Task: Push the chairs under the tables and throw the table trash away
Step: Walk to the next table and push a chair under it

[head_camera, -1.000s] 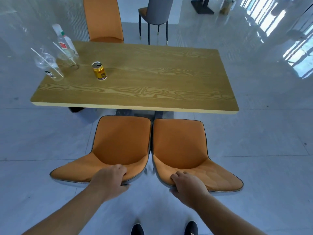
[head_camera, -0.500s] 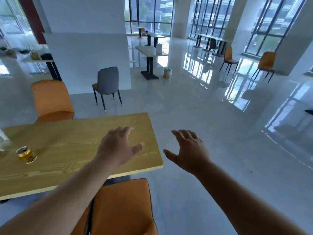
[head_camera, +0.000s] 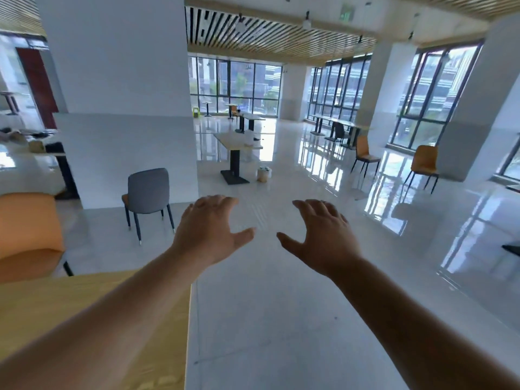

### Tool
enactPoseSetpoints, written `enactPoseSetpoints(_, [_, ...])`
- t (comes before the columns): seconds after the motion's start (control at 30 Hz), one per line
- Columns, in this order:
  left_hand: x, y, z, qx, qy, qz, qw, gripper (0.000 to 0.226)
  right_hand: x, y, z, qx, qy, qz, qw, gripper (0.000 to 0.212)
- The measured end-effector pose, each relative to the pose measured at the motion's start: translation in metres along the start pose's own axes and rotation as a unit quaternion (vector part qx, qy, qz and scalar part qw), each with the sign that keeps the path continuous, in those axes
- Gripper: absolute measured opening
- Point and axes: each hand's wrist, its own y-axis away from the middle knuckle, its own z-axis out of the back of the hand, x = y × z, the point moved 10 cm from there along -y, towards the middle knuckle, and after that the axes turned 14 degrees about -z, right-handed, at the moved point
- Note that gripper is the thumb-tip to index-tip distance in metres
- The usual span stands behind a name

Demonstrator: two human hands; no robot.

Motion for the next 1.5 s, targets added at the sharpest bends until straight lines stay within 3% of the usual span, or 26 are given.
enactPoseSetpoints(0.13, [0.037,-0.109,-0.059,-0.031,0.008,0.012,0.999,0.09,-0.034,-0.111,-0.036,-0.016,0.027,0.009,0.999,0.086])
enactPoseSetpoints(0.43, [0.119,-0.346,-0.169,-0.015,0.042,0.021,0.999,0.086,-0.124,-0.358,-0.101,-0.004,0.045,-0.008,0.999,0.085])
enactPoseSetpoints(0.67, [0.23,-0.497,-0.278,0.005,0.003,0.058,0.998,0.085,-0.14,-0.559,-0.221,-0.003,0.017,0.057,0.998,0.07])
enactPoseSetpoints(0.93, [0.419,-0.581,-0.357,0.073,0.009,0.191,0.979,0.065,-0.027,-0.779,-0.415,0.119,-0.09,0.175,0.973,0.068])
enactPoseSetpoints(1.2, [0.635,-0.615,-0.406,0.032,-0.061,0.289,0.955,0.07,0.147,-0.917,-0.603,0.169,-0.123,0.298,0.932,0.073])
enactPoseSetpoints(1.5, [0.903,-0.658,-0.527,0.061,-0.024,0.398,0.915,0.071,0.258,-1.102,-0.801,0.233,-0.095,0.322,0.913,0.076])
